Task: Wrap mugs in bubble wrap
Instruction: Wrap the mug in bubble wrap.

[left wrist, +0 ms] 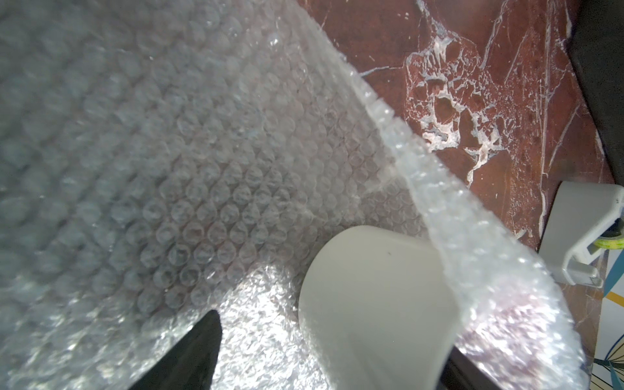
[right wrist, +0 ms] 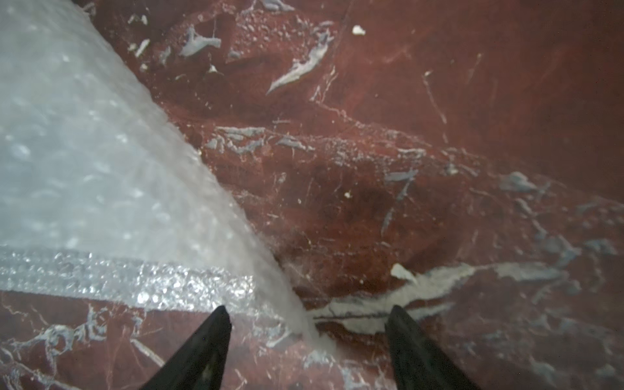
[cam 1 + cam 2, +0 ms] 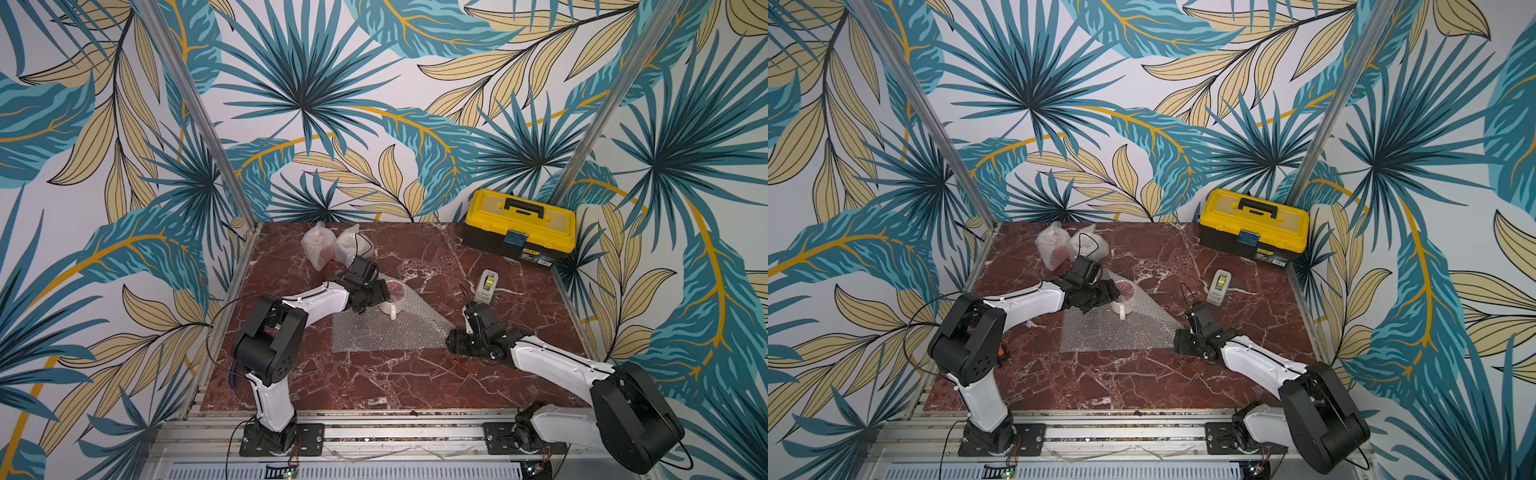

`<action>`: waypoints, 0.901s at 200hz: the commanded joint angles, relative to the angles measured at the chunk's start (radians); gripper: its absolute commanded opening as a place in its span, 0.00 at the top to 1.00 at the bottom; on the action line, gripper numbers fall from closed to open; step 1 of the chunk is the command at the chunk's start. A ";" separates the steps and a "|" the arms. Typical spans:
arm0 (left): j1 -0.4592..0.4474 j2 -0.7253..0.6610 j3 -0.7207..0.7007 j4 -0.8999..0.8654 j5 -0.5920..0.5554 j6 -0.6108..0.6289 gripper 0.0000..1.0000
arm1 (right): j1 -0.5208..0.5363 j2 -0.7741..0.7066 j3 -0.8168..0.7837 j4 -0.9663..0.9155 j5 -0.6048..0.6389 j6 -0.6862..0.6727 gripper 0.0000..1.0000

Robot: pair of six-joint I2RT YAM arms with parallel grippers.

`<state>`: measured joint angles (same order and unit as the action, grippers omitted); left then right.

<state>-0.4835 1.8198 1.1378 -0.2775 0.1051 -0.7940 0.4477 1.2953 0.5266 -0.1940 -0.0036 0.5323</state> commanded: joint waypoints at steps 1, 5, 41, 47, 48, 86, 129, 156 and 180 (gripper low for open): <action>-0.001 0.025 0.003 -0.002 0.003 0.010 0.15 | -0.009 0.031 -0.012 0.106 -0.006 0.031 0.34; -0.001 0.026 0.004 -0.003 0.005 0.010 0.15 | -0.010 0.034 -0.015 0.113 -0.009 0.033 0.36; -0.001 0.027 0.007 -0.002 0.007 0.009 0.15 | -0.018 0.032 -0.032 0.118 -0.008 0.037 0.59; -0.001 0.029 0.008 -0.003 0.007 0.010 0.15 | -0.018 0.025 -0.033 0.113 -0.006 0.036 0.64; -0.001 0.029 0.008 -0.003 0.007 0.010 0.15 | -0.018 0.025 -0.033 0.111 -0.006 0.036 0.64; -0.001 0.041 0.011 -0.003 0.014 0.008 0.15 | -0.019 -0.073 0.004 0.027 -0.009 0.016 0.81; -0.001 0.052 0.013 -0.003 0.016 0.010 0.14 | -0.019 -0.092 0.076 0.009 -0.029 0.000 0.84; -0.001 0.055 0.011 -0.003 0.016 0.008 0.15 | -0.019 -0.066 0.118 -0.008 -0.021 -0.007 0.87; -0.001 0.053 0.008 -0.003 0.014 0.010 0.15 | -0.018 -0.074 0.119 -0.013 -0.011 -0.009 0.91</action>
<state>-0.4835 1.8561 1.1385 -0.2581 0.1268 -0.7940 0.4316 1.2194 0.6361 -0.1669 -0.0227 0.5377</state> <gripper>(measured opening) 0.854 0.100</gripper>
